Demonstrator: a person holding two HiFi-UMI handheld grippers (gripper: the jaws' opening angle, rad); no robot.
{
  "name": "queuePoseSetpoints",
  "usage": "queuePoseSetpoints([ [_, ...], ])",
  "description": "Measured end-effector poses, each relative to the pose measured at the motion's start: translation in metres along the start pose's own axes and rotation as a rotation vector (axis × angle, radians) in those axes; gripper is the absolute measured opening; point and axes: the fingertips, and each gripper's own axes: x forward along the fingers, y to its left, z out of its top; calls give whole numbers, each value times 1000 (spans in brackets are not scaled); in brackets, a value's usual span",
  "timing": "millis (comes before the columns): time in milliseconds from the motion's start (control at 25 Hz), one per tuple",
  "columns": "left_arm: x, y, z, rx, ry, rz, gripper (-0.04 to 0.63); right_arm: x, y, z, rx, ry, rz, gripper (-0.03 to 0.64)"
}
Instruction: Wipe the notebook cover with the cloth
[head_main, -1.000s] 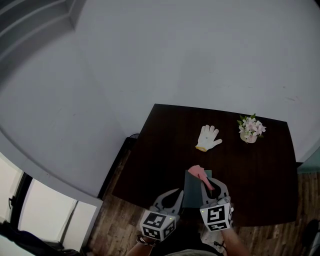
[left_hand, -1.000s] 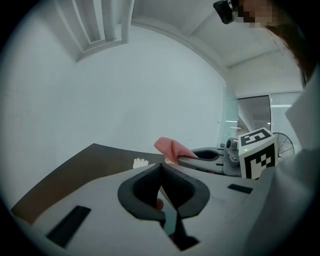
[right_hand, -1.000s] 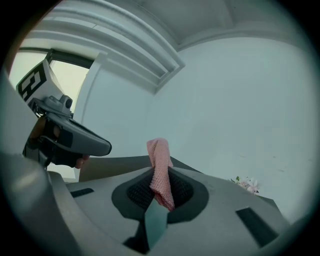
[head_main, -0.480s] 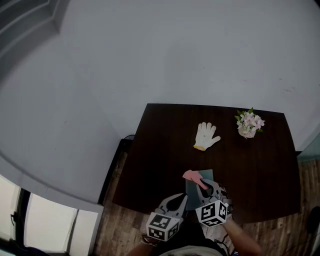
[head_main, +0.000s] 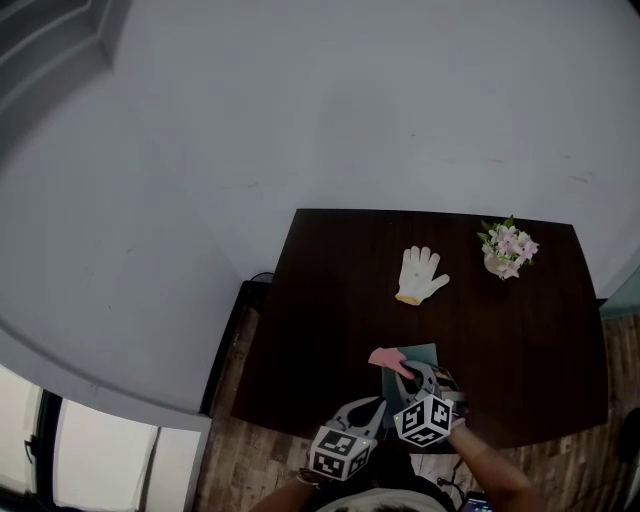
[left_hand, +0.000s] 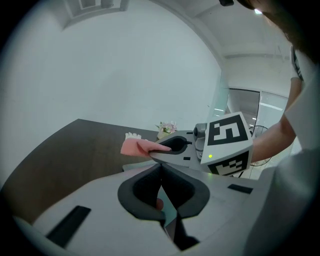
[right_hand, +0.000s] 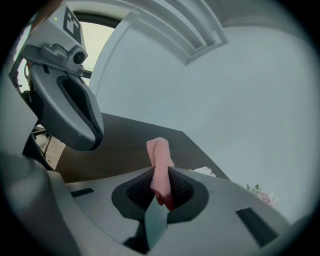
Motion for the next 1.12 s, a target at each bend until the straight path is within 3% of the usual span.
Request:
queuePoseSetpoints([
  [480,26,33,-47,-72,103,4,18,55,21,-22,-22,112,112,46],
  [1120,48,36,-83,-98,223,-28,18,96,27,-54,34,268,188,46],
])
